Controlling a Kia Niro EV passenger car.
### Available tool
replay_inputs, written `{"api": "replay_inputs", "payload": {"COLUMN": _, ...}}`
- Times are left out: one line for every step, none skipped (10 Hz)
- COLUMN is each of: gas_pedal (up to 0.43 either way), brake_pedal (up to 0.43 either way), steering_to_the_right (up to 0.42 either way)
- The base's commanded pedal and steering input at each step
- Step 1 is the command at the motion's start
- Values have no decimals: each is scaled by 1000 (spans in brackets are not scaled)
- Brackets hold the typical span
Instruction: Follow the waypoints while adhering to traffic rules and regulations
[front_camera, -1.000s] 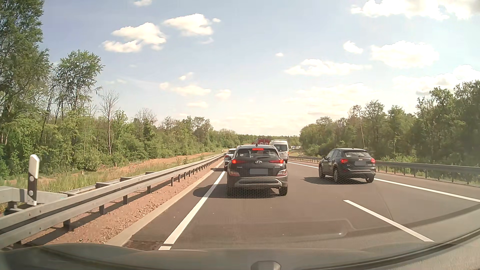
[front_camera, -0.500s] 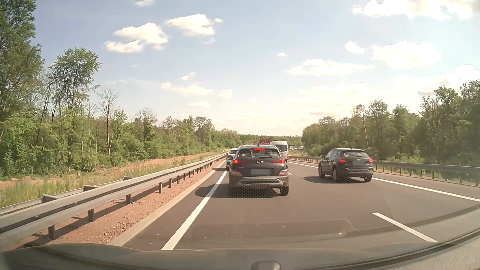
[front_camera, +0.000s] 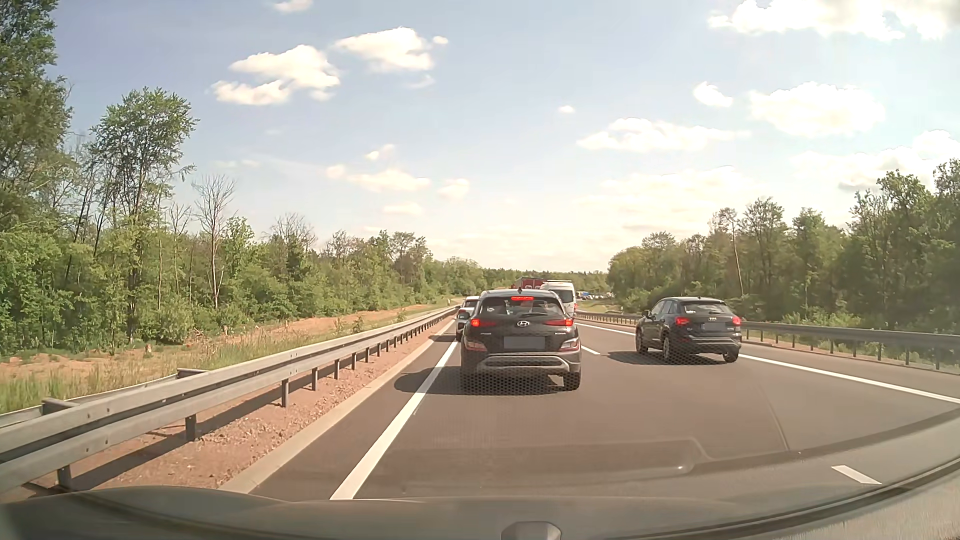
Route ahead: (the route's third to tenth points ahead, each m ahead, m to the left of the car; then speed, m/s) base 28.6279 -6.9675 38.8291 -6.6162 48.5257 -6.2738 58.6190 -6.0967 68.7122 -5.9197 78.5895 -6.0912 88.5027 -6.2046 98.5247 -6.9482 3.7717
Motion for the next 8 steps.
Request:
{"api": "replay_inputs", "payload": {"gas_pedal": 8, "brake_pedal": 0, "steering_to_the_right": -6}}
{"api": "replay_inputs", "payload": {"gas_pedal": 8, "brake_pedal": 0, "steering_to_the_right": -4}}
{"api": "replay_inputs", "payload": {"gas_pedal": 20, "brake_pedal": 0, "steering_to_the_right": -2}}
{"api": "replay_inputs", "payload": {"gas_pedal": 20, "brake_pedal": 0, "steering_to_the_right": 0}}
{"api": "replay_inputs", "payload": {"gas_pedal": 28, "brake_pedal": 0, "steering_to_the_right": 1}}
{"api": "replay_inputs", "payload": {"gas_pedal": 28, "brake_pedal": 0, "steering_to_the_right": 3}}
{"api": "replay_inputs", "payload": {"gas_pedal": 28, "brake_pedal": 0, "steering_to_the_right": 6}}
{"api": "replay_inputs", "payload": {"gas_pedal": 28, "brake_pedal": 0, "steering_to_the_right": 6}}
